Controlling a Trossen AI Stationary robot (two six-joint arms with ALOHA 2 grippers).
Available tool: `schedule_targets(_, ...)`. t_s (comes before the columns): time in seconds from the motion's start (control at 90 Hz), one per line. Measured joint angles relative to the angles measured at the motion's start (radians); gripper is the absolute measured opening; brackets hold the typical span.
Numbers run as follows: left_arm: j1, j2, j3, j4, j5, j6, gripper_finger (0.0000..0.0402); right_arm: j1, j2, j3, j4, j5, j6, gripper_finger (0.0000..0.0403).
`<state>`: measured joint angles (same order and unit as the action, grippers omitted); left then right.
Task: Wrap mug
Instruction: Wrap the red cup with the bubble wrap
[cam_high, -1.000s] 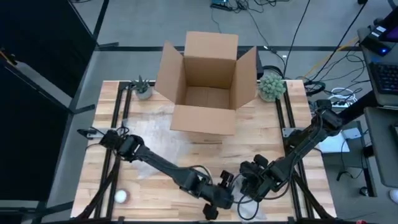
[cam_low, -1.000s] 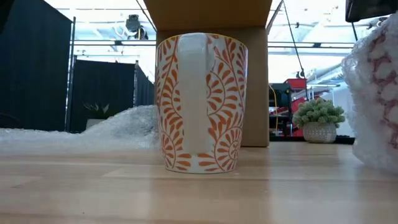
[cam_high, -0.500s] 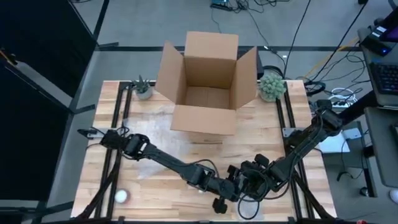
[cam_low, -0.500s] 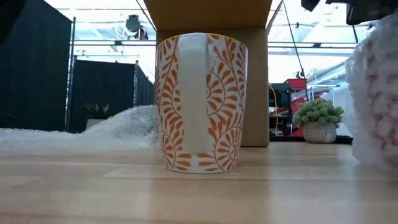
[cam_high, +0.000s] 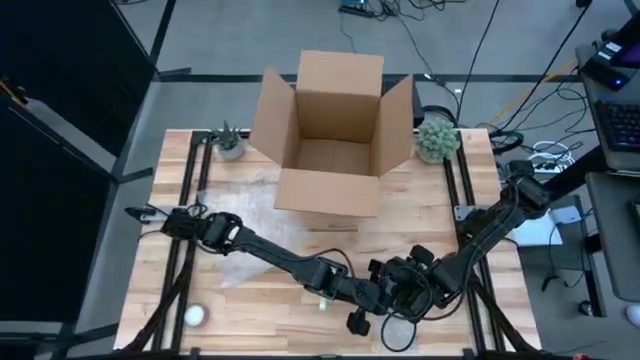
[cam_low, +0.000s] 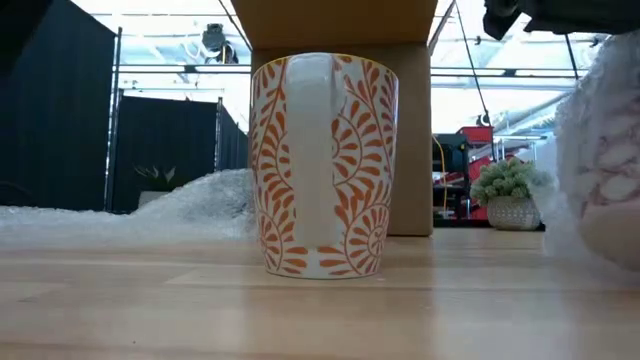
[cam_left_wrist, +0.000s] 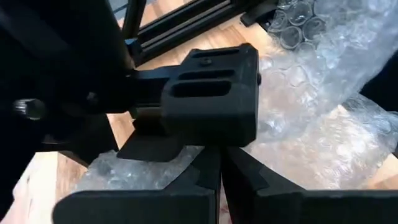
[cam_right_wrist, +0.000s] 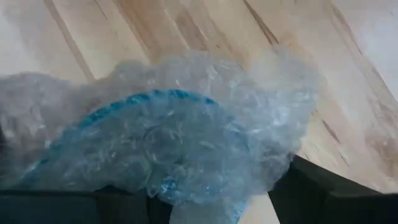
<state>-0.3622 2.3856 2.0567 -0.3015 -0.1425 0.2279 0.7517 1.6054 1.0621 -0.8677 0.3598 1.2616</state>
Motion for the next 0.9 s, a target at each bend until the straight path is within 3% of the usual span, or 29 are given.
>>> schedule_targets(0.333,0.004,0.016,0.002,-0.083,0.077,0.014,0.0,0.0,-0.002,0.002,0.021,-0.018,-0.051,0.0199)
schedule_targets(0.589,-0.014,0.015,-0.004,-0.201,0.103,0.014,0.0,-0.008,-0.004,0.004,0.174,-0.013,-0.157,0.0199)
schedule_targets(0.744,-0.009,0.03,-0.004,-0.145,0.097,0.017,0.0,-0.023,-0.005,0.005,0.149,-0.025,-0.197,0.0199)
schedule_targets(0.9,0.01,0.039,-0.006,-0.085,0.061,0.052,0.0,-0.047,-0.012,0.043,0.006,-0.075,-0.22,0.0199)
